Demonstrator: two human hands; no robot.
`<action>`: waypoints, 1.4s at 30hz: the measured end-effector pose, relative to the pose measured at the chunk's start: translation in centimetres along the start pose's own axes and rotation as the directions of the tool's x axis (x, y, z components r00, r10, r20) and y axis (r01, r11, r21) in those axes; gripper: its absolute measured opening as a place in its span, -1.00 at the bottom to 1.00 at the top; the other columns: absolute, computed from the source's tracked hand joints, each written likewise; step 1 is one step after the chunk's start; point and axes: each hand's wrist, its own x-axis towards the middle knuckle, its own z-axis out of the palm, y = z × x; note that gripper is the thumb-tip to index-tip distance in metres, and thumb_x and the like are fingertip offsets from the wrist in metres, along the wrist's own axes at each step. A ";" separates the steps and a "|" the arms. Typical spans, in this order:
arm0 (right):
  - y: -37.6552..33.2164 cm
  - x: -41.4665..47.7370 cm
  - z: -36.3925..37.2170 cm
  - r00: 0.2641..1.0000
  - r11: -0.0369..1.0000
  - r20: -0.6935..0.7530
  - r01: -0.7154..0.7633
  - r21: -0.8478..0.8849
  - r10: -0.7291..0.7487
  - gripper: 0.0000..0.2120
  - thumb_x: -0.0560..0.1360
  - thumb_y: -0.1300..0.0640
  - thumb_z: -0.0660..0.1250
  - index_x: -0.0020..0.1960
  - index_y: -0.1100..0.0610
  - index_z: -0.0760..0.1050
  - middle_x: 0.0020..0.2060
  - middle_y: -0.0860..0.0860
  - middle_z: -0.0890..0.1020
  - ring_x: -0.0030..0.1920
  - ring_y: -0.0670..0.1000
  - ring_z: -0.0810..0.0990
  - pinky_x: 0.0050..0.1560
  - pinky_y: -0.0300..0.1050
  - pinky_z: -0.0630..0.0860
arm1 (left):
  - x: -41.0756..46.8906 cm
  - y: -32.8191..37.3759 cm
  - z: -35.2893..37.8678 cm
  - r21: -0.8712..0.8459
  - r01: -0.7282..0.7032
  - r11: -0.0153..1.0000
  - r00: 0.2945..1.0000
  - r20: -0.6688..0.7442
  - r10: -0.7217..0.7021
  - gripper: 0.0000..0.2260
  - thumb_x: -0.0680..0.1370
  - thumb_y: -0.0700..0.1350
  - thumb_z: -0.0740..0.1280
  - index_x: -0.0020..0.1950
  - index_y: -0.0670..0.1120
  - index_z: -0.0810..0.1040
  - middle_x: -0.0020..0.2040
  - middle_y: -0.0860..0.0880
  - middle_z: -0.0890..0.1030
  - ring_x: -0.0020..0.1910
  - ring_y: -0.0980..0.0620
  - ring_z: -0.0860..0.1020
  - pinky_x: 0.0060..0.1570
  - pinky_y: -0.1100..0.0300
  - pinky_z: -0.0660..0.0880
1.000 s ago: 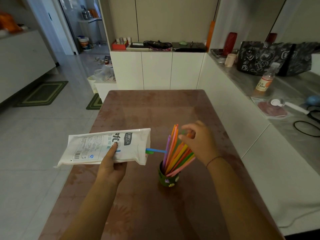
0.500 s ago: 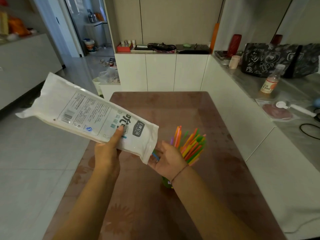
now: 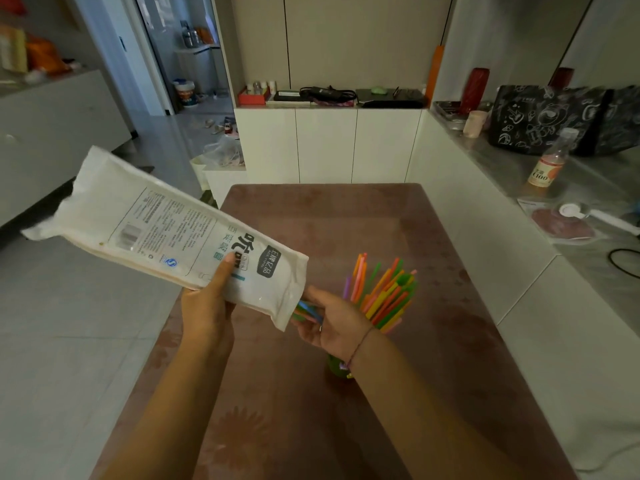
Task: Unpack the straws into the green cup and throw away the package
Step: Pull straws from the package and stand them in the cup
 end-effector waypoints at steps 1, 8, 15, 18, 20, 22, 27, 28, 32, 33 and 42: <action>0.0 0.0 0.0 1.000 0.998 -0.003 0.027 -0.049 -0.028 -0.85 0.53 0.07 0.26 -0.13 0.13 0.53 -0.32 0.04 0.59 -0.33 -0.04 0.52 -0.48 -0.26 0.49 | 0.2 -0.2 -0.4 -0.037 0.035 0.999 0.999 -0.025 -0.036 -0.61 0.45 -0.18 0.45 0.26 -0.01 0.52 0.15 -0.02 0.67 0.10 0.01 0.64 -0.03 0.08 0.63; -0.9 0.4 -0.8 0.941 0.910 -0.010 0.324 -0.260 -0.338 -0.95 0.46 0.25 0.35 -0.08 0.23 0.55 -0.40 0.06 0.58 -0.53 -0.13 0.53 -0.47 -0.33 0.49 | 0.9 -1.6 -2.0 -0.229 0.228 0.946 0.970 -0.034 -0.242 -0.56 0.52 -0.26 0.34 0.39 -0.05 0.41 0.11 -0.06 0.65 -0.05 0.03 0.68 -0.14 0.06 0.65; -4.9 -0.4 -3.4 0.844 0.824 -0.096 0.480 -0.299 -0.527 -0.92 0.45 0.29 0.36 -0.19 0.16 0.58 -0.58 -0.05 0.56 -0.59 -0.16 0.49 -0.56 -0.33 0.44 | 1.1 -2.2 -2.3 -0.372 0.338 0.865 0.913 -0.094 -0.397 -0.64 0.51 -0.27 0.35 0.29 -0.04 0.47 -0.15 -0.04 0.73 -0.19 0.05 0.70 -0.26 0.08 0.65; -5.6 -0.7 -3.8 0.827 0.832 -0.133 0.517 -0.204 -0.546 -0.91 0.45 0.27 0.35 -0.21 0.15 0.57 -0.58 -0.05 0.57 -0.59 -0.16 0.49 -0.57 -0.33 0.43 | 0.8 -2.5 -1.8 -0.393 0.345 0.852 0.908 -0.090 -0.409 -0.62 0.52 -0.27 0.35 0.32 -0.05 0.45 -0.05 -0.05 0.70 -0.19 0.05 0.70 -0.26 0.08 0.65; -5.3 -0.8 -3.6 0.843 0.846 -0.108 0.507 -0.167 -0.527 -0.93 0.46 0.23 0.35 -0.20 0.16 0.56 -0.52 -0.03 0.59 -0.57 -0.14 0.50 -0.56 -0.31 0.44 | 0.5 -2.8 -1.3 -0.404 0.360 0.841 0.901 -0.084 -0.427 -0.62 0.51 -0.27 0.36 0.31 -0.05 0.45 -0.01 -0.06 0.68 -0.19 0.05 0.70 -0.31 0.08 0.65; -4.9 -0.8 -3.3 0.855 0.850 -0.066 0.498 -0.170 -0.514 -0.96 0.45 0.21 0.37 -0.16 0.18 0.56 -0.46 0.01 0.57 -0.54 -0.13 0.50 -0.54 -0.29 0.45 | 0.3 -3.1 -0.8 -0.414 0.372 0.831 0.896 -0.073 -0.438 -0.65 0.51 -0.28 0.37 0.26 -0.05 0.46 -0.07 -0.06 0.71 -0.19 0.03 0.70 -0.36 0.09 0.63; -4.7 -1.0 -3.2 0.862 0.823 0.028 0.492 -0.285 -0.506 -0.97 0.43 0.28 0.38 -0.15 0.18 0.58 -0.48 -0.02 0.56 -0.46 -0.12 0.49 -0.46 -0.31 0.46 | -0.1 -3.2 0.5 -0.387 0.417 0.823 0.891 -0.005 -0.454 -0.72 0.51 -0.24 0.37 0.20 -0.03 0.50 -0.13 -0.04 0.73 -0.18 0.04 0.70 -0.36 0.12 0.62; -4.7 -1.0 -3.3 0.864 0.820 0.033 0.489 -0.298 -0.503 -0.96 0.43 0.28 0.37 -0.14 0.19 0.59 -0.48 -0.02 0.56 -0.46 -0.13 0.49 -0.46 -0.32 0.46 | -0.2 -3.1 0.7 -0.377 0.431 0.820 0.888 0.014 -0.460 -0.71 0.51 -0.23 0.38 0.20 -0.02 0.51 -0.10 -0.04 0.73 -0.15 0.04 0.70 -0.34 0.12 0.63; -5.0 -0.8 -3.6 0.856 0.805 0.026 0.495 -0.326 -0.516 -0.97 0.43 0.25 0.38 -0.17 0.17 0.59 -0.51 -0.02 0.55 -0.49 -0.12 0.48 -0.47 -0.31 0.44 | -0.4 -3.0 1.1 -0.346 0.458 0.819 0.877 0.027 -0.479 -0.69 0.48 -0.25 0.39 0.18 -0.01 0.52 -0.08 -0.03 0.72 -0.14 0.04 0.70 -0.35 0.13 0.63; -5.1 -0.6 -3.9 0.847 0.804 0.011 0.508 -0.309 -0.531 -0.97 0.43 0.24 0.38 -0.19 0.17 0.59 -0.53 -0.03 0.55 -0.51 -0.12 0.47 -0.49 -0.31 0.43 | -0.4 -3.0 1.1 -0.351 0.454 0.819 0.877 0.013 -0.481 -0.70 0.48 -0.27 0.39 0.17 -0.01 0.52 -0.10 -0.03 0.73 -0.16 0.04 0.70 -0.37 0.14 0.62; -6.0 -0.4 -4.2 0.841 0.839 0.012 0.538 0.084 -0.541 -0.91 0.46 0.29 0.32 -0.21 0.20 0.55 -0.45 -0.01 0.49 -0.51 -0.16 0.43 -0.54 -0.34 0.35 | -0.6 -2.9 1.4 -0.376 0.464 0.802 0.865 -0.003 -0.502 -0.73 0.48 -0.29 0.37 0.14 -0.04 0.54 -0.10 -0.02 0.71 -0.21 0.06 0.70 -0.39 0.17 0.61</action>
